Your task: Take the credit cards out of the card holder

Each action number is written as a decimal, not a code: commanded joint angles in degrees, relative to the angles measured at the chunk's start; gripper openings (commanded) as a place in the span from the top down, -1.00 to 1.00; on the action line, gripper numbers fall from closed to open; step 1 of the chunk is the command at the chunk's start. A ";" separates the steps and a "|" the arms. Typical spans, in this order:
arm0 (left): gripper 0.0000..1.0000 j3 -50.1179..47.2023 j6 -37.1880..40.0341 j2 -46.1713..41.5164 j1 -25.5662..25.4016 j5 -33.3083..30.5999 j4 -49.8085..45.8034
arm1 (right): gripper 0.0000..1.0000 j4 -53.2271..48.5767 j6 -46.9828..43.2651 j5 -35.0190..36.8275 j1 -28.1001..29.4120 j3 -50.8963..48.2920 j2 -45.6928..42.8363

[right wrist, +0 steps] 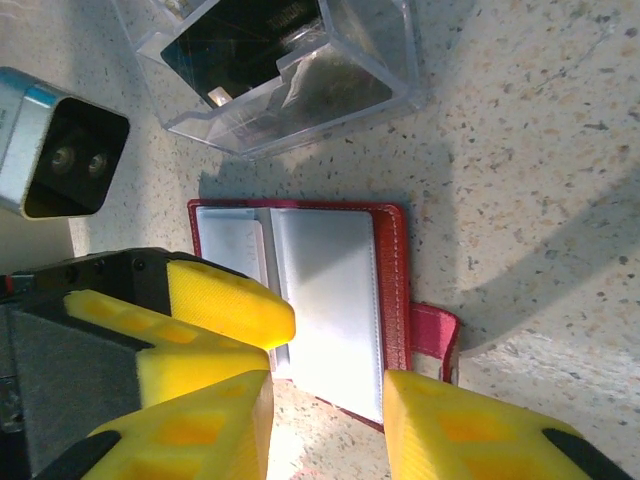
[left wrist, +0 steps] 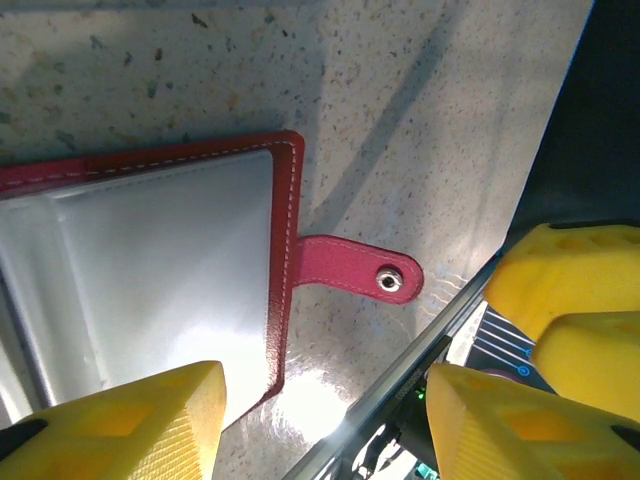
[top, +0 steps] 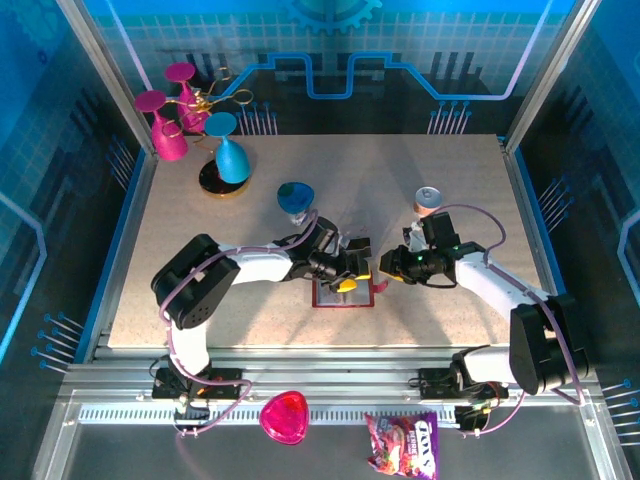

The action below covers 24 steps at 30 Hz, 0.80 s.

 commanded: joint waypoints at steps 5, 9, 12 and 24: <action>-0.10 -4.45 -0.37 -6.10 2.51 -1.30 0.91 | 0.33 2.73 2.30 -1.67 2.60 0.59 2.13; -0.09 -7.16 -0.50 -8.13 3.80 -1.59 1.43 | 0.33 3.71 3.10 -1.27 4.91 1.58 4.19; -0.08 -9.20 -0.40 -9.58 4.47 -1.97 1.70 | 0.34 4.51 3.72 -1.02 6.69 2.52 6.04; 0.09 -15.65 -0.24 -11.91 6.75 -2.92 3.46 | 0.41 7.32 6.22 0.04 13.72 5.38 12.68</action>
